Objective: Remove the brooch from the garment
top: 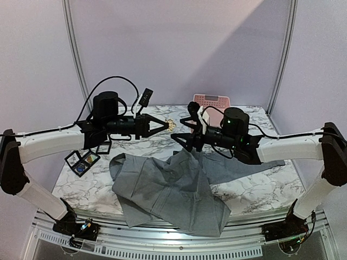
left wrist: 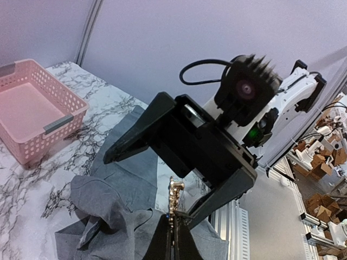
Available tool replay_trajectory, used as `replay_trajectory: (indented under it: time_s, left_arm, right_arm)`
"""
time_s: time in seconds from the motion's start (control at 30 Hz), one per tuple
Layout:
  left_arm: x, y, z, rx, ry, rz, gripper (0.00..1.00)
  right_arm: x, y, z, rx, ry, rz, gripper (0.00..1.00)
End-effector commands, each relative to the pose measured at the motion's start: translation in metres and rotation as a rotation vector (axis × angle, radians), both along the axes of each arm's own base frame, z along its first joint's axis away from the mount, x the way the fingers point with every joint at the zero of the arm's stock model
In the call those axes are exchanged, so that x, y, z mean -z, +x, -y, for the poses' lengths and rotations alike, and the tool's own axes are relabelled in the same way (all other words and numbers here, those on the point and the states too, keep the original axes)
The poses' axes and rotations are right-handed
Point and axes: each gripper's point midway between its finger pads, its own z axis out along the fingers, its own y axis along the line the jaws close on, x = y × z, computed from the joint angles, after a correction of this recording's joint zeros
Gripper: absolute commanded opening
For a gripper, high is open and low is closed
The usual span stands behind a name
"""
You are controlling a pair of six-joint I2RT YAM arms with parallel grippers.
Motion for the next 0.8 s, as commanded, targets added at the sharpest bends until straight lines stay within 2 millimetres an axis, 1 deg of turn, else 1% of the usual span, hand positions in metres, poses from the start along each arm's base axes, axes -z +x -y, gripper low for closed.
replay_trajectory:
  time_s: [0.0, 0.23, 0.33, 0.5, 0.77]
  left_arm:
    - [0.003, -0.004, 0.007, 0.029, 0.013, -0.004, 0.00]
    - [0.003, -0.004, 0.007, 0.030, 0.015, -0.002, 0.00]
    - [0.003, -0.006, 0.007, 0.038, 0.013, -0.002, 0.00]
    - [0.001, -0.008, 0.008, 0.054, 0.007, -0.001, 0.00]
    - [-0.002, -0.013, 0.009, 0.071, -0.002, 0.005, 0.00]
  right_arm:
    - [-0.014, -0.004, -0.008, -0.032, 0.015, 0.026, 0.77]
    - [-0.014, -0.007, -0.011, -0.057, 0.018, 0.019, 0.75]
    - [-0.013, -0.008, -0.012, -0.068, 0.019, 0.006, 0.70]
    - [-0.014, -0.012, -0.014, -0.091, 0.025, -0.014, 0.58]
    - [-0.009, -0.013, -0.020, -0.117, 0.013, -0.045, 0.46]
